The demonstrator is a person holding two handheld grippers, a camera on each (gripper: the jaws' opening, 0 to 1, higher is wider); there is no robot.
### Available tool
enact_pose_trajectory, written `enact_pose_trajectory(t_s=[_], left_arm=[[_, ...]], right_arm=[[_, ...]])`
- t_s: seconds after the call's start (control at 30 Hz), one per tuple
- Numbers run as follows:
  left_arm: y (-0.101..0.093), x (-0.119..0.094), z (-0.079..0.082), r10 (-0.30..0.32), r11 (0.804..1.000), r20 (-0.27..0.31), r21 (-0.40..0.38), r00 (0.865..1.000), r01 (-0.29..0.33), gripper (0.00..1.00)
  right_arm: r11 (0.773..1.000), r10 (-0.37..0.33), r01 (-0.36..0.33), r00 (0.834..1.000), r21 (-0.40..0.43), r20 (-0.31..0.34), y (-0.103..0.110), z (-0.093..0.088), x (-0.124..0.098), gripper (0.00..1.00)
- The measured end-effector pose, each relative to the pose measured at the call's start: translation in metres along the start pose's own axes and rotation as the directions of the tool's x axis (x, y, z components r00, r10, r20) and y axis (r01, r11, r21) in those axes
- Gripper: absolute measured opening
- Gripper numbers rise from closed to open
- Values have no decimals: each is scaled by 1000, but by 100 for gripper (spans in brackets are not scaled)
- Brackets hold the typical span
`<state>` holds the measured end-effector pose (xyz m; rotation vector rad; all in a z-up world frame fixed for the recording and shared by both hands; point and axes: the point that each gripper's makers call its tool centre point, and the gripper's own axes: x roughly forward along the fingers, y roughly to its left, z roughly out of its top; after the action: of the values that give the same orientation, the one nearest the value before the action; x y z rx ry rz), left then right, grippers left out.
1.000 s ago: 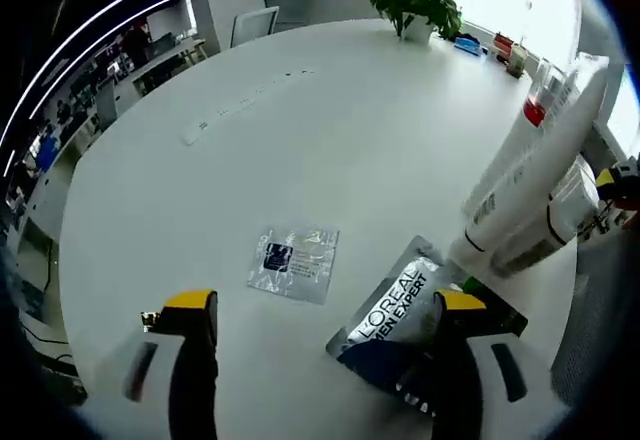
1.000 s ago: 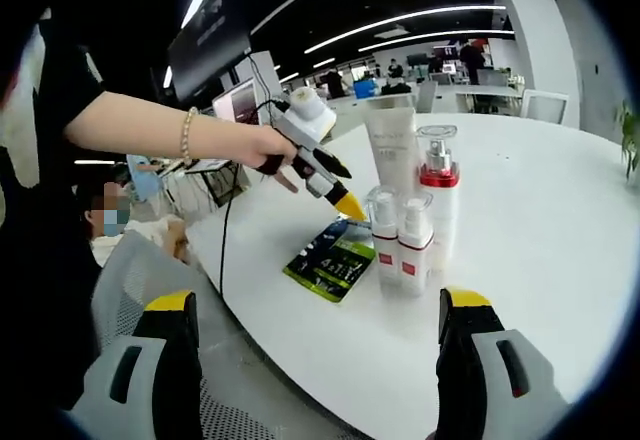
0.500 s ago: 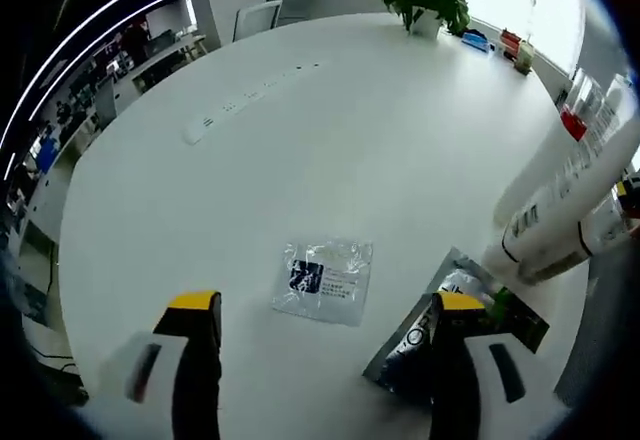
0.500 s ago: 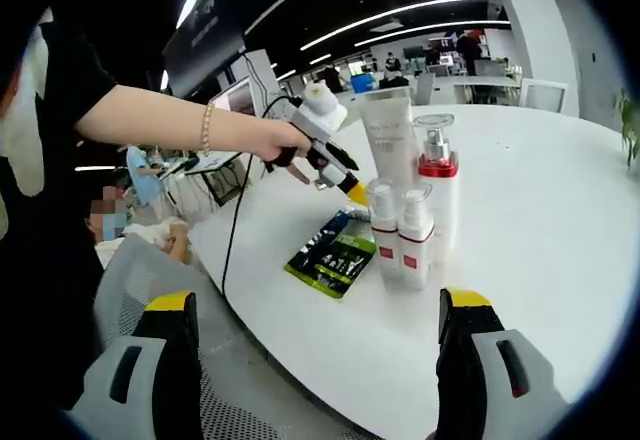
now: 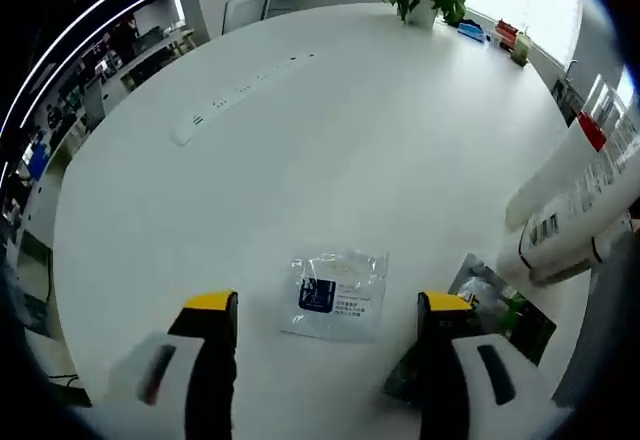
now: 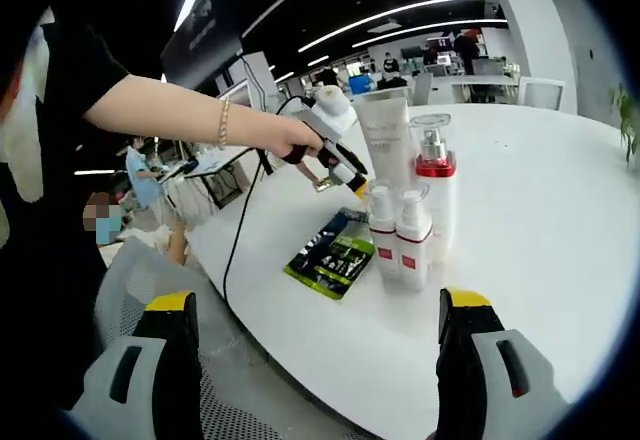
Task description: Arrange the skincare products in the storage area until every visible bottle or jar stands upright without overlapping.
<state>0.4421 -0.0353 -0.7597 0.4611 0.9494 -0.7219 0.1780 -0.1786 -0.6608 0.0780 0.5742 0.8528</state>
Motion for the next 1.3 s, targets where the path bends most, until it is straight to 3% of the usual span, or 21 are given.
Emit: enact_pose_trajectory(t_s=[0.33, 1.07, 1.17, 1.2, 1.3], left_arm=[[0, 6, -5, -34, 995, -74, 91, 997, 41, 66], [-8, 9, -2, -105, 983, -115, 138, 988, 121, 56], [-11, 7, -1, -107, 983, -113, 139, 988, 123, 50], [-11, 7, -1, -110, 982, -111, 140, 988, 125, 43], [-12, 7, -1, -106, 984, -111, 132, 988, 120, 41]], right_arm=[[1000, -6, 6, 1000, 7, 3, -2, 0, 0, 100], [1000, -15, 15, 1000, 15, 4, -5, 0, 0, 98], [1000, -16, 16, 1000, 16, 4, -5, 0, 0, 98], [1000, -16, 16, 1000, 14, 3, -5, 0, 0, 98], [1000, -16, 16, 1000, 10, 2, -5, 0, 0, 98]])
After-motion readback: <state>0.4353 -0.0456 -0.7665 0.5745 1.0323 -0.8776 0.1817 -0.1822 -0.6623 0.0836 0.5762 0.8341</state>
